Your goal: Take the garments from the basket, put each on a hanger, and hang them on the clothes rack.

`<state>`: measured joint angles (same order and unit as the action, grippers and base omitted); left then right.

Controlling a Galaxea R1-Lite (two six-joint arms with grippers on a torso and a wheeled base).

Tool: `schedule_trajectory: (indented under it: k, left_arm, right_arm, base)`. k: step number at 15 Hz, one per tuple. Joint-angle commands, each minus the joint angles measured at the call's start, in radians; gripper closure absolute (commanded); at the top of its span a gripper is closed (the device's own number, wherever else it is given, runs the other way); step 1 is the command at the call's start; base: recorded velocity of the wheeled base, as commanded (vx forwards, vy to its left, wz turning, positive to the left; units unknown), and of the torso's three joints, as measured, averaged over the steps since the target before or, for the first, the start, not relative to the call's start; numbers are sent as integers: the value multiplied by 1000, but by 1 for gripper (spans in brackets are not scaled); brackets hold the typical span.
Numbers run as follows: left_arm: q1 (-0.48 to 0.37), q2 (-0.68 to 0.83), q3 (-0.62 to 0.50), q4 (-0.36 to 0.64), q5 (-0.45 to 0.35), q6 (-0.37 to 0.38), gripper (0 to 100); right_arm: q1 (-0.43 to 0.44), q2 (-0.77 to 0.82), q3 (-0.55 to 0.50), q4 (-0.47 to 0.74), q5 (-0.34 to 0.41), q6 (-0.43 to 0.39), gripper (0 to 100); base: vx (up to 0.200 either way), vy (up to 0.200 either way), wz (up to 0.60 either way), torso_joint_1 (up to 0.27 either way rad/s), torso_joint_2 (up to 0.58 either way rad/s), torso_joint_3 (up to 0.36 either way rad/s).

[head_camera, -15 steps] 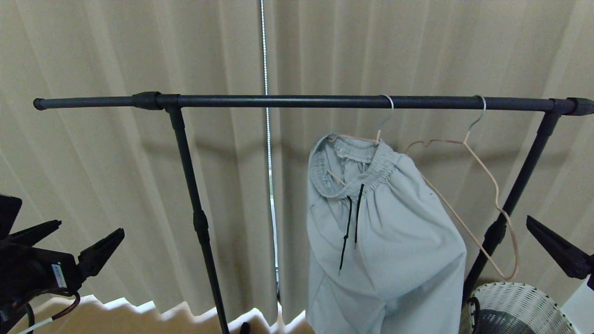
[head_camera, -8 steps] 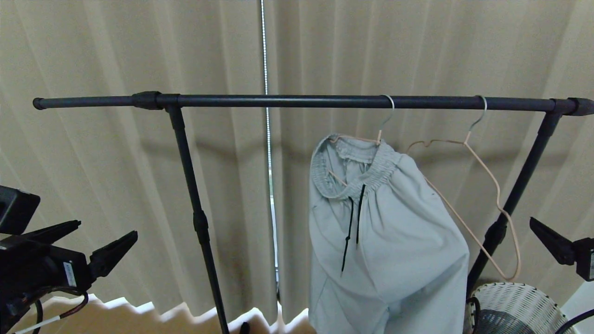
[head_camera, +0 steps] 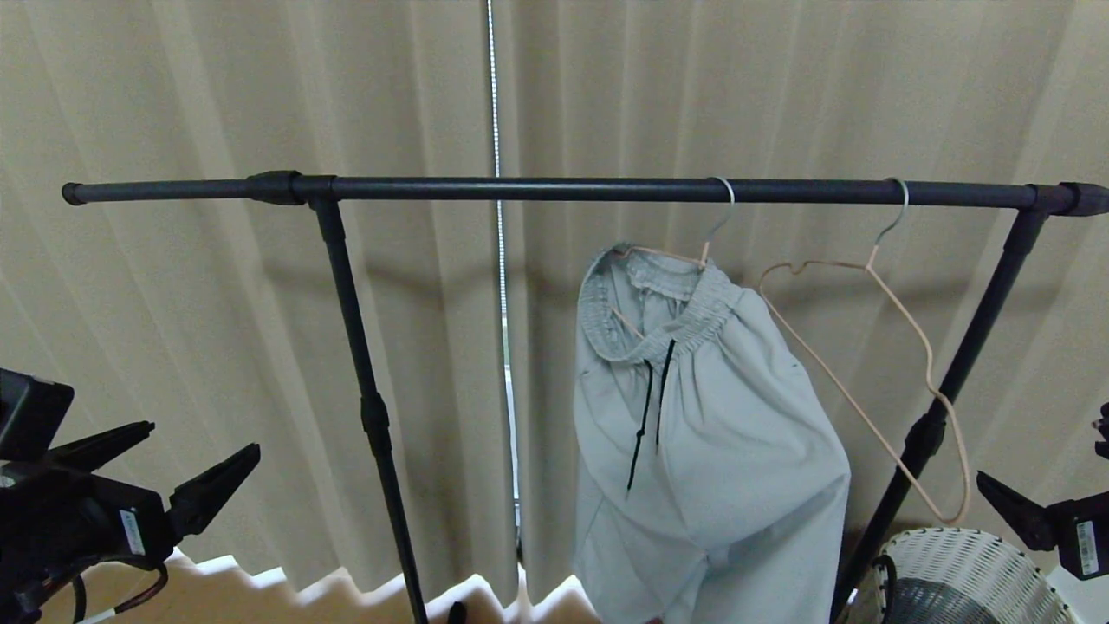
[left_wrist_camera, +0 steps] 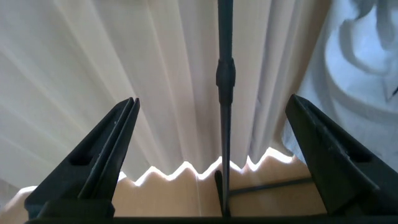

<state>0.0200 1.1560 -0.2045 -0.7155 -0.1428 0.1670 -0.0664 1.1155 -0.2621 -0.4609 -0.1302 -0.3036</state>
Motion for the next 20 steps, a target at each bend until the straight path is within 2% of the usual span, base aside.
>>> schedule_trajectory:
  k: [1, 2, 14, 20]
  left_arm:
    - [1, -1, 5, -1, 0, 0, 0]
    - [3, 1, 2, -1, 0, 0, 0]
    - [1, 4, 7, -1, 0, 5, 0]
    - [1, 5, 16, -1, 2, 12, 0]
  right_arm:
    - [0, 10, 11, -1, 0, 0, 0]
    - [0, 12, 18, -1, -2, -2, 0]
    - [8, 4, 57, -12, -3, -8, 0]
    - [0, -8, 70, -12, -6, -23, 0]
  base:
    - [0, 0, 0, 0, 0, 0]
    - [0, 0, 0, 0, 0, 0]
    - [-200, 0, 0, 7, 4, 3]
    - [0, 0, 0, 0, 0, 0]
